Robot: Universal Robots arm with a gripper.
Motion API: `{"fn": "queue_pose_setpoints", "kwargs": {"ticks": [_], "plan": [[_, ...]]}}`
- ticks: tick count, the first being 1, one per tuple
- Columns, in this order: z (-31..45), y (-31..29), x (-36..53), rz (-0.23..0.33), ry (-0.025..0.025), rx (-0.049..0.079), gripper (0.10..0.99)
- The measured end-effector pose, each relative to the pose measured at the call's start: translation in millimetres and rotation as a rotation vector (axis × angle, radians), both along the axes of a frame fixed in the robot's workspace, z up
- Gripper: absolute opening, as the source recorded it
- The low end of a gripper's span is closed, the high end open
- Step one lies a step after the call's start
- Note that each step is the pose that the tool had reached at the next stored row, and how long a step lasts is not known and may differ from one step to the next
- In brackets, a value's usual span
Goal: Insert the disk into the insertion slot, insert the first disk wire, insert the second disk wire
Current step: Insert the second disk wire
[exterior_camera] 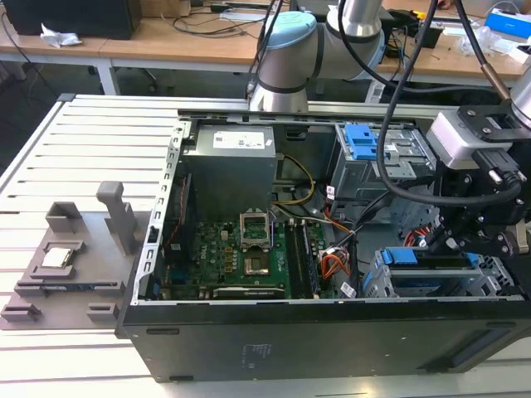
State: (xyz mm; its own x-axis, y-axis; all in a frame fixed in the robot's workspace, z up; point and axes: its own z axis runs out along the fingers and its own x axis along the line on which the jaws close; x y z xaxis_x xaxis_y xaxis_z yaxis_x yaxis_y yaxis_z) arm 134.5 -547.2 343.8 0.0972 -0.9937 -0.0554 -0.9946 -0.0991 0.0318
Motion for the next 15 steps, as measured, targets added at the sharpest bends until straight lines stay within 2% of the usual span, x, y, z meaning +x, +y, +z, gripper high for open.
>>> {"fn": "queue_pose_setpoints", "kwargs": {"ticks": [4,12,13,15], "plan": [[-0.5,-1.2,0.0,0.0,0.0,0.001,0.145],[-6.7,-1.3,0.0,0.0,-0.0001,0.002,0.161],[-4.6,-1.2,0.0,0.0,0.0001,-0.005,0.224],[0.4,-0.9,0.0,0.0,0.0001,-0.008,0.224]]}}
